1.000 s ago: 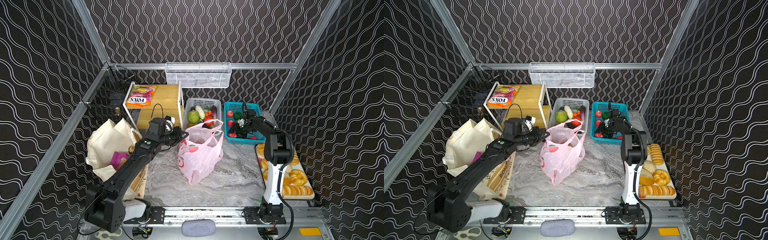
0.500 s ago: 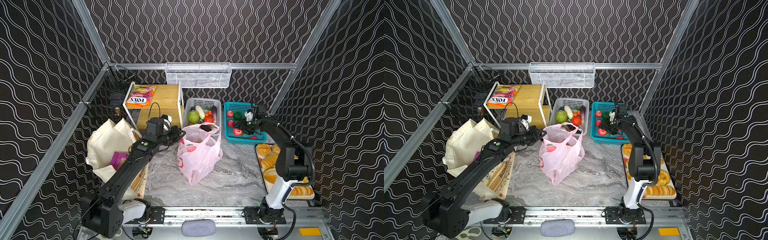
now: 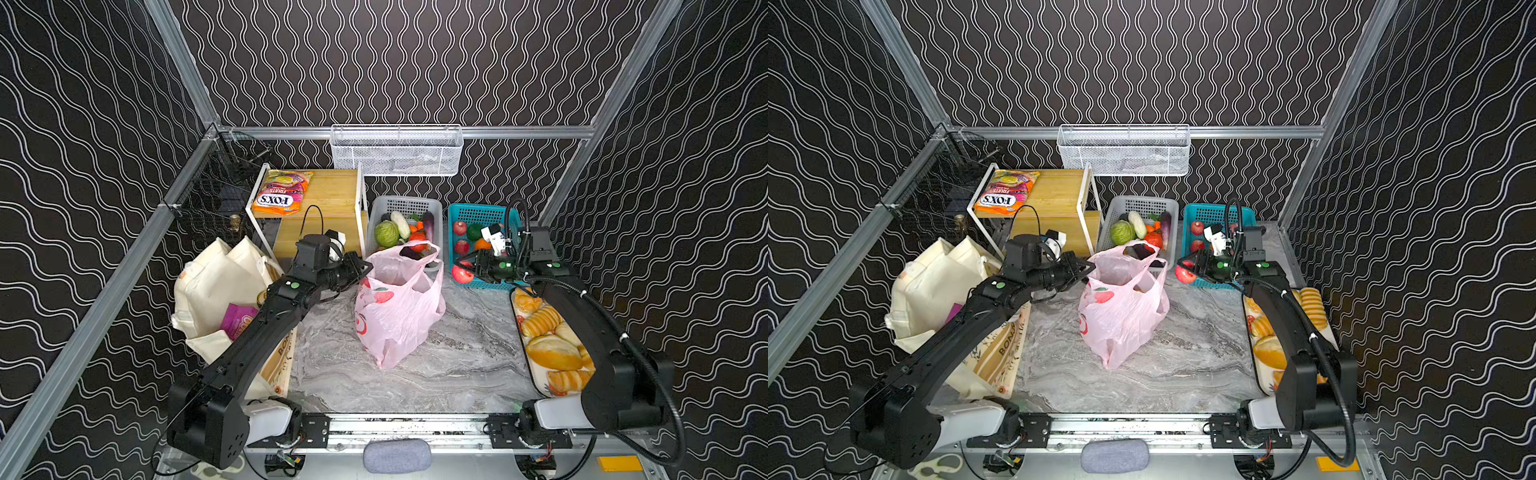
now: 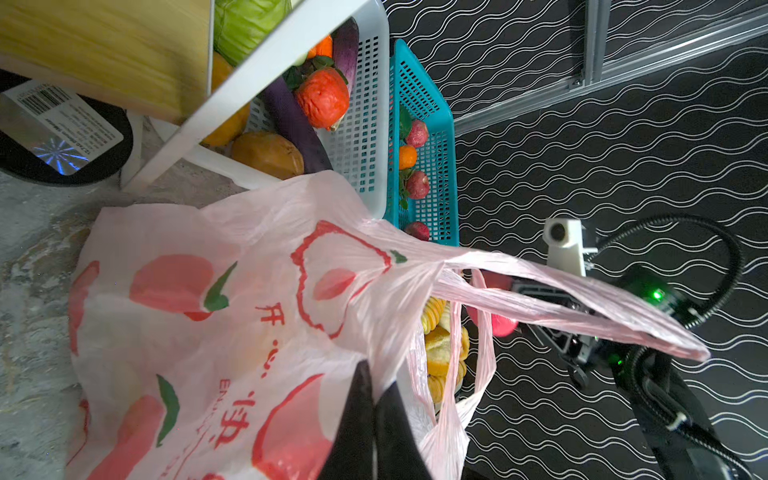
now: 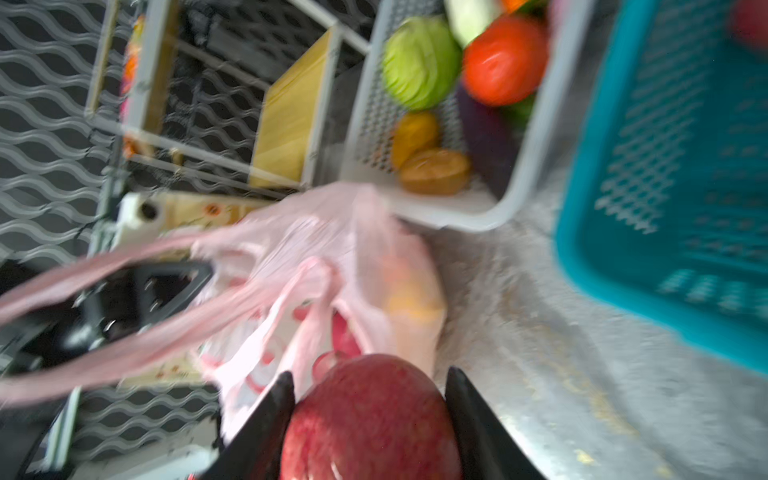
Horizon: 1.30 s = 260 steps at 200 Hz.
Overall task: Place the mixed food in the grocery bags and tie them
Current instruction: 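Carry the red apple into the pink bag held by left gripper, then open right gripper to drop the apple and withdraw it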
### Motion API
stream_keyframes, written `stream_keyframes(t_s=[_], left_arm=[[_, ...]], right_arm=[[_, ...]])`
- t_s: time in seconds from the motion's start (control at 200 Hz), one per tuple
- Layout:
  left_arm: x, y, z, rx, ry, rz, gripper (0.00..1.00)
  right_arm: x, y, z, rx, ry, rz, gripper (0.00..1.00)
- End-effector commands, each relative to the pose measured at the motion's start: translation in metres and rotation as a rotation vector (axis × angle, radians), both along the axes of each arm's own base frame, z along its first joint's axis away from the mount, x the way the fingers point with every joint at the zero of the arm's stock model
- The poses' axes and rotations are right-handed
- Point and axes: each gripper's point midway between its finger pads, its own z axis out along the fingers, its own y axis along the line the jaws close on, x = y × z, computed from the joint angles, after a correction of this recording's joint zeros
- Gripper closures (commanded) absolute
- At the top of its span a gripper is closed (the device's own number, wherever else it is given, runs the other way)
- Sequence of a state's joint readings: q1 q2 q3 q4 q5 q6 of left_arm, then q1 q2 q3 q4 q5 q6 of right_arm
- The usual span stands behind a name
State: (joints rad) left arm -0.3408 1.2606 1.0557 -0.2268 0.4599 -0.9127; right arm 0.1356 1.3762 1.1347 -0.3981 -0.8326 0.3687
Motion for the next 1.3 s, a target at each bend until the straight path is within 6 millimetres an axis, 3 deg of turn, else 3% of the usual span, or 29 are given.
stream_keyframes(t_s=[0.0, 0.175, 0.29, 0.541, 0.656, 0.806, 0.981, 1.066, 1.191, 1.296], left_arm=[[0.002, -0.002, 0.004, -0.008, -0.022, -0.013, 1.0], [0.004, -0.003, 0.004, -0.013, -0.022, -0.019, 1.0], [0.004, -0.004, 0.001, -0.009, -0.014, -0.023, 1.0], [0.0, -0.003, -0.001, -0.006, -0.008, -0.021, 1.0], [-0.002, -0.003, -0.001, -0.011, -0.008, -0.028, 1.0], [-0.003, -0.003, 0.0, -0.011, -0.005, -0.032, 1.0], [-0.004, -0.001, 0.0, -0.006, -0.008, -0.022, 1.0], [-0.003, -0.001, 0.001, -0.006, -0.01, -0.021, 1.0], [-0.001, -0.001, 0.001, -0.008, -0.012, -0.014, 1.0], [-0.001, -0.002, 0.003, -0.008, -0.021, -0.017, 1.0]], right_arm=[[-0.034, 0.025, 0.031, 0.104, -0.113, 0.18, 0.49], [-0.093, 0.073, 0.066, 0.187, -0.297, 0.447, 0.48], [-0.103, 0.106, 0.074, 0.16, -0.409, 0.499, 0.47], [-0.036, 0.148, 0.065, -0.095, -0.595, 0.254, 0.5], [-0.005, 0.164, 0.053, -0.246, -0.598, 0.165, 0.5], [0.016, 0.178, 0.035, -0.34, -0.539, 0.111, 0.51], [0.006, 0.186, 0.022, -0.313, -0.479, 0.156, 0.44], [-0.002, 0.188, 0.024, -0.276, -0.49, 0.184, 0.32], [-0.017, 0.189, 0.044, -0.204, -0.552, 0.219, 0.22], [-0.031, 0.186, 0.071, -0.139, -0.632, 0.24, 0.19]])
